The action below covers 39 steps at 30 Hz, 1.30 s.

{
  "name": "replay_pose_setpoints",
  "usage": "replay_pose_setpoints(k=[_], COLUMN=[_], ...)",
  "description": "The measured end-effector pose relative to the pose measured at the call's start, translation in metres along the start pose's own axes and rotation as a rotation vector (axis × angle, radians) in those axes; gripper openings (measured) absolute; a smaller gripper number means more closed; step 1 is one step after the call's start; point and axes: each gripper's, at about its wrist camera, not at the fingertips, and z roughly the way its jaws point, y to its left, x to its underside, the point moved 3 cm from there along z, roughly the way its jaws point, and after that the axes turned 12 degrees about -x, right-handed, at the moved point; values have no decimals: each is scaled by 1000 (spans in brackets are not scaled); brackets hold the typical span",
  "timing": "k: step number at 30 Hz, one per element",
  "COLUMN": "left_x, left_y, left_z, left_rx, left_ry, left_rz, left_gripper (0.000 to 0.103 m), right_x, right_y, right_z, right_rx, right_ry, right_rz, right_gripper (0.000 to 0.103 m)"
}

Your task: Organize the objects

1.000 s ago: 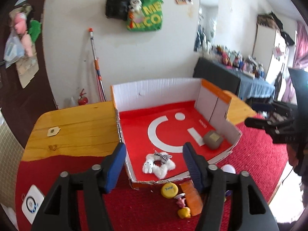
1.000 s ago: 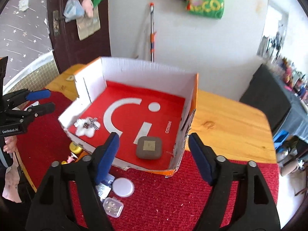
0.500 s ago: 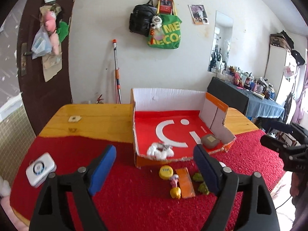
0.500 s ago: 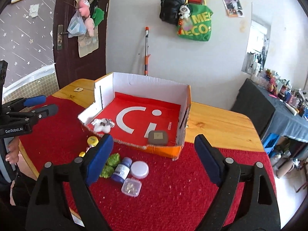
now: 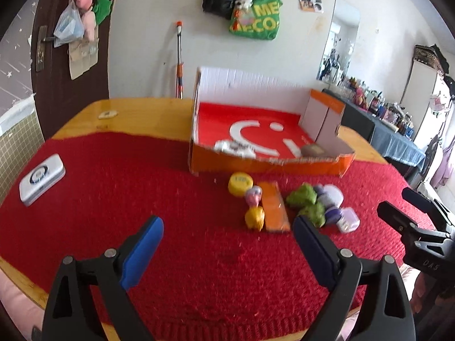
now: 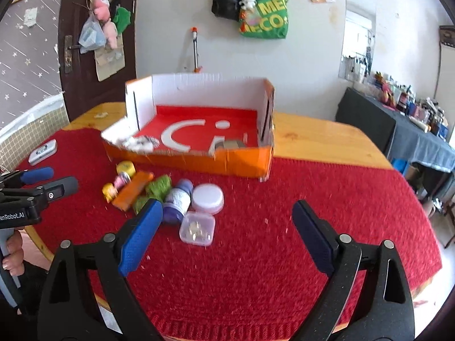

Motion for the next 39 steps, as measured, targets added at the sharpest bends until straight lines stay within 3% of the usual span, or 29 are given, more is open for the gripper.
replay_pose_setpoints(k=[11,27,39], left_x=[17,6,-6], left_y=[-9,-8,-20], left_z=[7,28,61], left_rx=[-2,-18,-22], left_ry=[33,97,198], left_rz=[23,37,89], left_gripper=[95,94,94], right_x=[28,27,25], right_y=[-5,-11,-15], right_z=[20,34,50], right_rx=[-22,-29,-35], right_ry=[89,137,177], right_rz=[65,97,104], right_gripper=[94,94,94])
